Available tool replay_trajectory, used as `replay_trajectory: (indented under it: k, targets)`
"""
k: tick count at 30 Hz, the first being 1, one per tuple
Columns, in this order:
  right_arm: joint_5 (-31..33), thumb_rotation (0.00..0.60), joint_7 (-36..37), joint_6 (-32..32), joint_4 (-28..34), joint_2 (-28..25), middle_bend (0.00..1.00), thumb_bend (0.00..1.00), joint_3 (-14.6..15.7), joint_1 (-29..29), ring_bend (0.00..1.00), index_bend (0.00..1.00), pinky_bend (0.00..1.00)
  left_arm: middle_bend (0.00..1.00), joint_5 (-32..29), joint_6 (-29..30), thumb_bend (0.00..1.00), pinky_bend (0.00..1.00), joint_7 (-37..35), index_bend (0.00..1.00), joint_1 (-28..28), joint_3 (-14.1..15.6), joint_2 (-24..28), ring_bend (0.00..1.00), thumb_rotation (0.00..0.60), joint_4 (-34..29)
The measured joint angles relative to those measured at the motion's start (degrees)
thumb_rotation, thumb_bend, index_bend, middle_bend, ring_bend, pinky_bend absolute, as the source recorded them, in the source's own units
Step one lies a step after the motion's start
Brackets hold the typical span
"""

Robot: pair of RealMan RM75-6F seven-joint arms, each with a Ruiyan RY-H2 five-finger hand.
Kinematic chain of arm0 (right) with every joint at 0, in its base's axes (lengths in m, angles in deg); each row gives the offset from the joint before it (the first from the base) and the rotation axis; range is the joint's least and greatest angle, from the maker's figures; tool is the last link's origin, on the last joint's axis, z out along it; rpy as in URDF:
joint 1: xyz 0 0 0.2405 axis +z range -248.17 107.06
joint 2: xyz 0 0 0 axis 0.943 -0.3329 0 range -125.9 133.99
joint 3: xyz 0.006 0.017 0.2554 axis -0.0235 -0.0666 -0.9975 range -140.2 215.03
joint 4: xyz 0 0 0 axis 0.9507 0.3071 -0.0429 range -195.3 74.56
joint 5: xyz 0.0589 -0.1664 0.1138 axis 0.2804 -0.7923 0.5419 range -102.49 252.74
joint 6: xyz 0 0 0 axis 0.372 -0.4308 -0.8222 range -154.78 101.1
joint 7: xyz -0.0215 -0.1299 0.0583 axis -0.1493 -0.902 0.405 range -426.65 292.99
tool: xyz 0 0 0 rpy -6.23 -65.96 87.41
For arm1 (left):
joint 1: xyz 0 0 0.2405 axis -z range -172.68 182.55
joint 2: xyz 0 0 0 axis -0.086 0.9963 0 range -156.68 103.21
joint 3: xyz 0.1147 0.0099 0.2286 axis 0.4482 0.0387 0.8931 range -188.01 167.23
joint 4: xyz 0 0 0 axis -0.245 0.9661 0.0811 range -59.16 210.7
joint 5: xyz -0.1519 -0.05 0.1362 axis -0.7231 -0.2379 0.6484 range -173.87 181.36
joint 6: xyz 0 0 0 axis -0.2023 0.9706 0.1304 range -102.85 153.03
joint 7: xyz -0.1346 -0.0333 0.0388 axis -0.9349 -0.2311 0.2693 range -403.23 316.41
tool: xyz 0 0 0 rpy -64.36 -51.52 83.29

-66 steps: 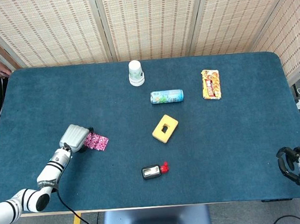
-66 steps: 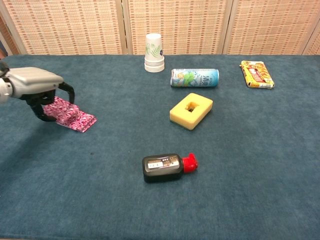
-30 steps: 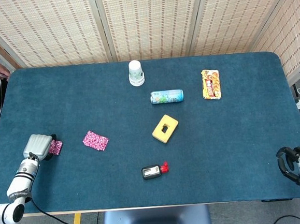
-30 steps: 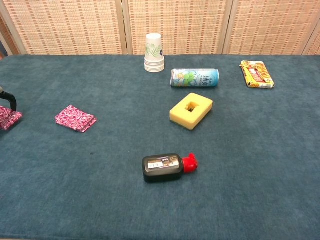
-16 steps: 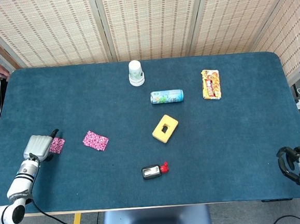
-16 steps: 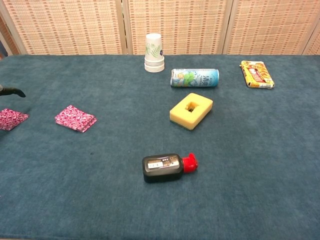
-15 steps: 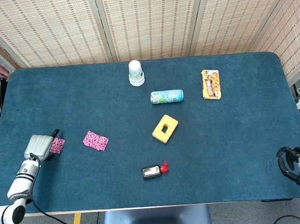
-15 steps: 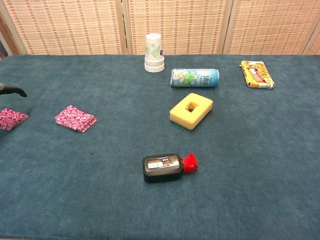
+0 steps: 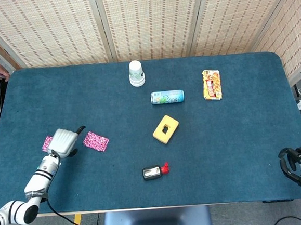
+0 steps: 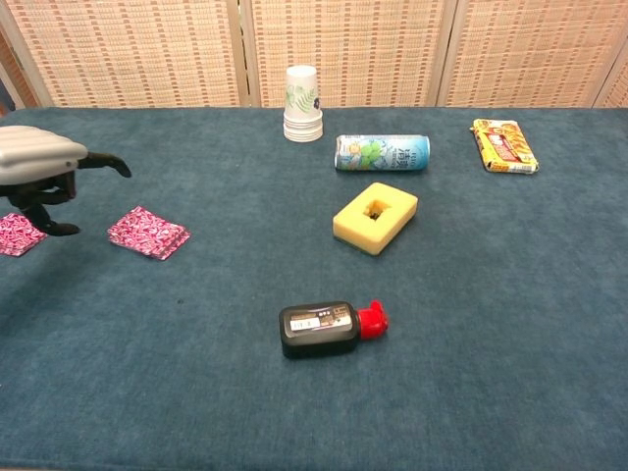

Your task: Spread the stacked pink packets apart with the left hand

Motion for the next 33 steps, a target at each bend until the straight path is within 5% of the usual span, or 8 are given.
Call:
replay_trajectory:
  k: [33]
  targets:
    - [0.0, 0.6, 0.3, -0.2, 0.0, -0.1, 0.82, 0.55, 0.0, -0.1, 0.63, 0.89, 0.7, 0.94, -1.1, -1.9, 0.28, 0.95, 1.0, 0.24, 3.2, 0.1, -9.1, 0.96, 0.6, 7.0]
